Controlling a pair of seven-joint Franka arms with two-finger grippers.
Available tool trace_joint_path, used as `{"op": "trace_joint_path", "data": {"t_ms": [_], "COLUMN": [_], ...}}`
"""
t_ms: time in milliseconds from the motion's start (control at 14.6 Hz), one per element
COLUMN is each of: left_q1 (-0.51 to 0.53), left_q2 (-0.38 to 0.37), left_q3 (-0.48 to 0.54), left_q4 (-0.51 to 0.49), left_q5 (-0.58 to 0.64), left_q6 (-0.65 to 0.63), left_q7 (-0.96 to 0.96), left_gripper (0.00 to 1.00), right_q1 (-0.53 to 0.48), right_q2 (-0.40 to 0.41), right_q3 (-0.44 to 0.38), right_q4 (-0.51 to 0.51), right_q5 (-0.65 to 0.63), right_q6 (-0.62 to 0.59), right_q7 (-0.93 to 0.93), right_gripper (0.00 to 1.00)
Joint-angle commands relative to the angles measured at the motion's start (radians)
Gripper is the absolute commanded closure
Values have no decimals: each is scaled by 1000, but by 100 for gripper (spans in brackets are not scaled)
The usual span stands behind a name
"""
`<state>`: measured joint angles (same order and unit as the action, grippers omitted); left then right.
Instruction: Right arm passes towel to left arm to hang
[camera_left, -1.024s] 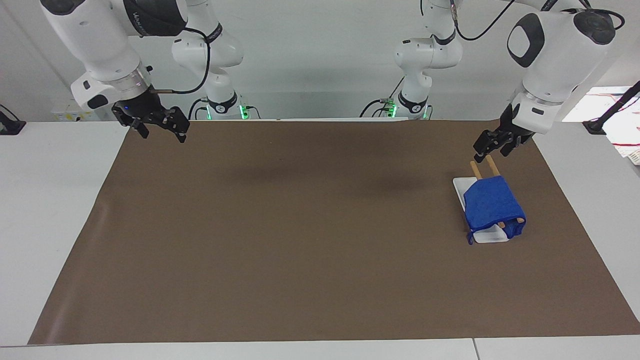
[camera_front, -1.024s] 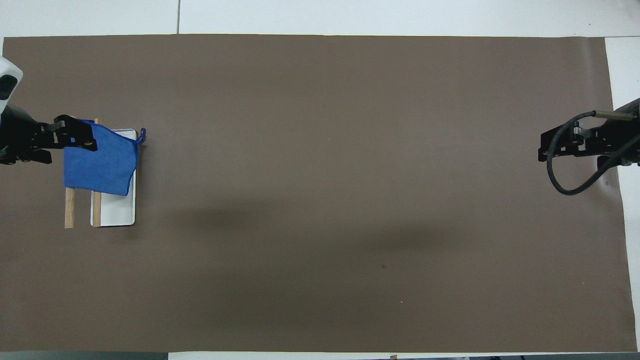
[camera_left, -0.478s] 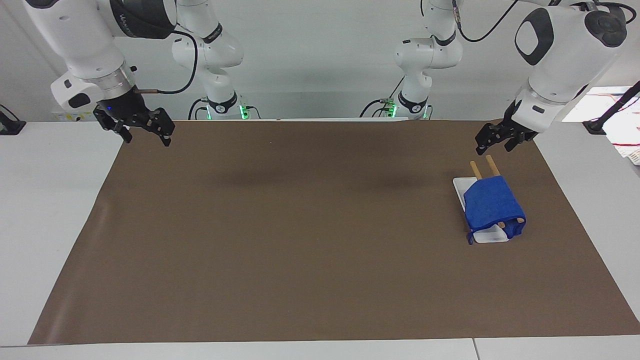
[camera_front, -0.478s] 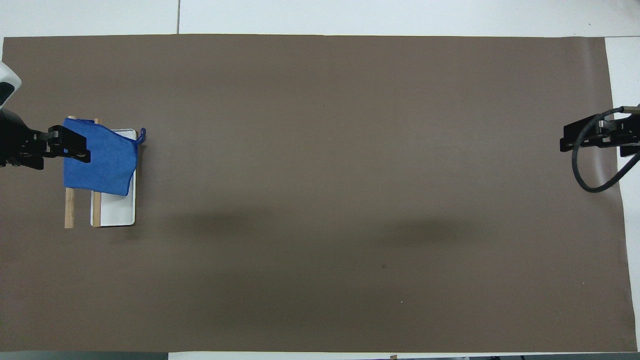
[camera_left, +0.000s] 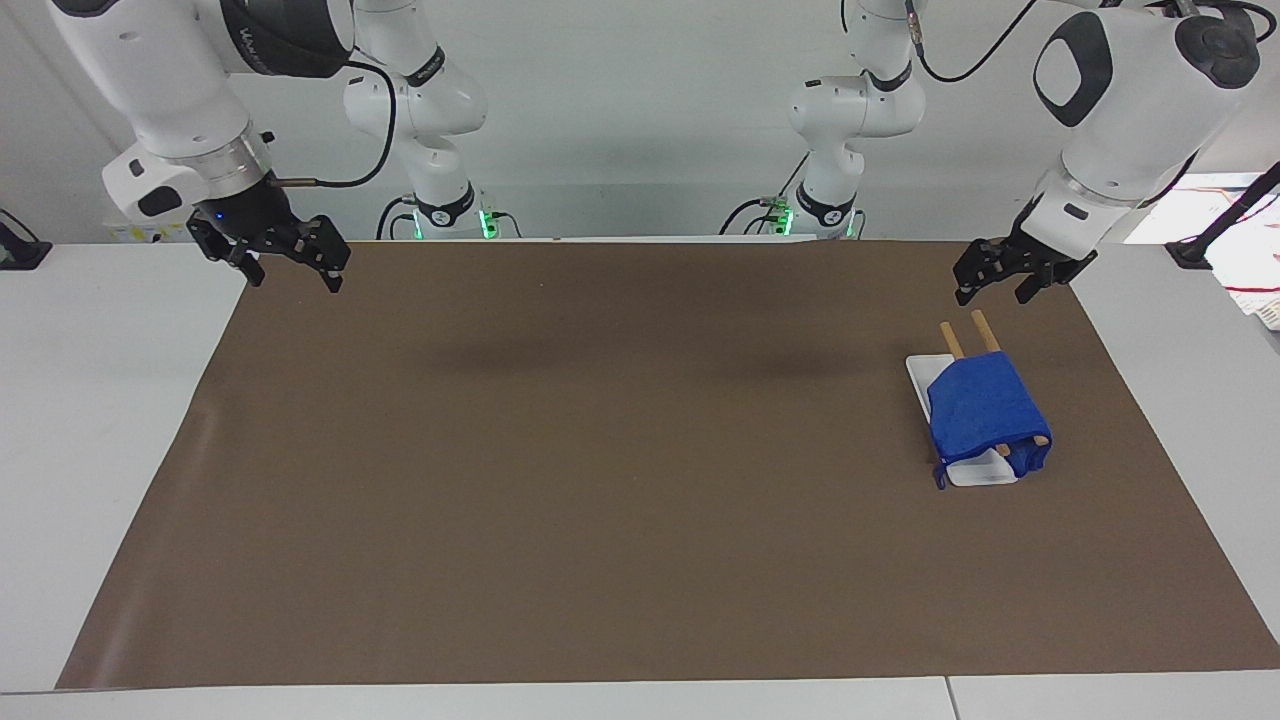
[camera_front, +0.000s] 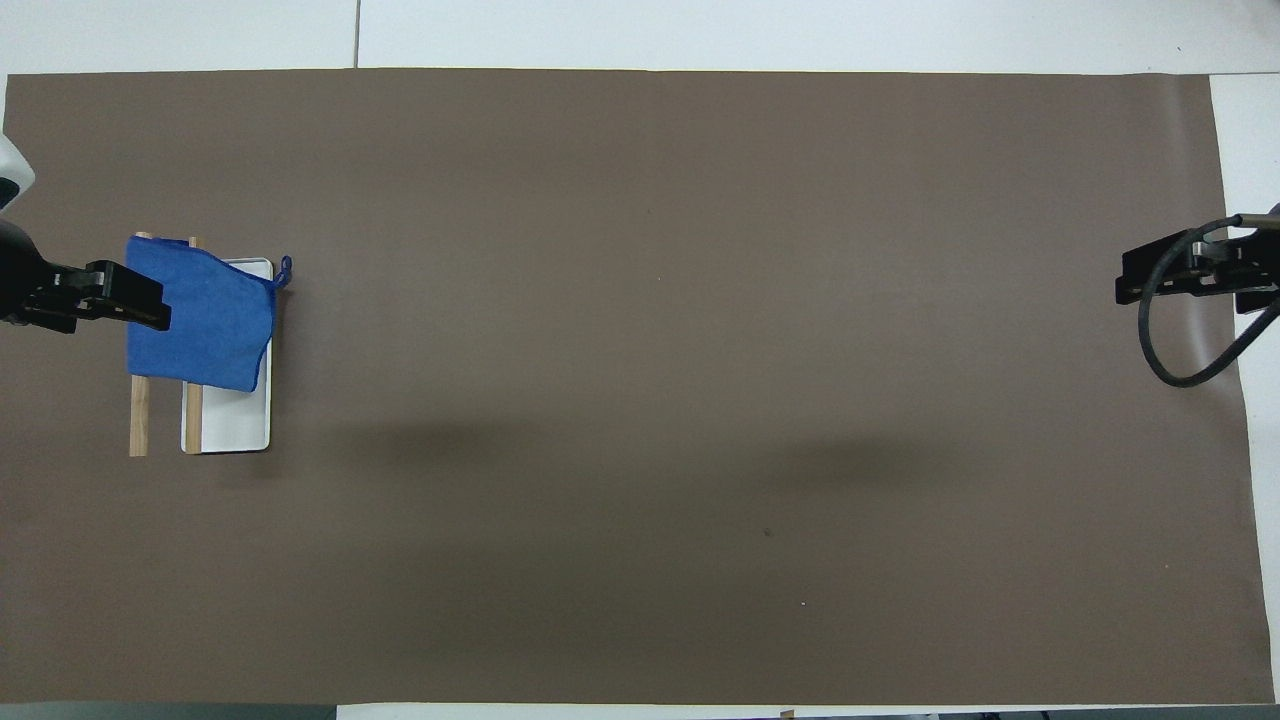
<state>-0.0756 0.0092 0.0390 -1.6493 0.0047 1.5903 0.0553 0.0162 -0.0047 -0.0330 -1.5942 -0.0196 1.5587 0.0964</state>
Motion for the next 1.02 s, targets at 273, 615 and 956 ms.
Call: {"op": "trace_joint_path", "data": {"t_ms": [273, 615, 956], "left_q1": [-4, -4, -4], "left_q2": [-3, -3, -5], "left_q3": [4, 4, 4], "left_q4": [11, 9, 6], "left_q5": [28, 28, 28], "left_q6": [5, 5, 7], "left_q7": [52, 41, 49], "left_gripper": [0, 0, 0], "right_q1": [-1, -1, -1], "right_q2": [3, 3, 3], "right_q3": [4, 8, 8], "right_q4": [11, 11, 11], "right_q5": [0, 0, 0], "right_q6": [-11, -14, -16], "right_q7": [-18, -18, -18], "right_gripper": [0, 0, 0]}}
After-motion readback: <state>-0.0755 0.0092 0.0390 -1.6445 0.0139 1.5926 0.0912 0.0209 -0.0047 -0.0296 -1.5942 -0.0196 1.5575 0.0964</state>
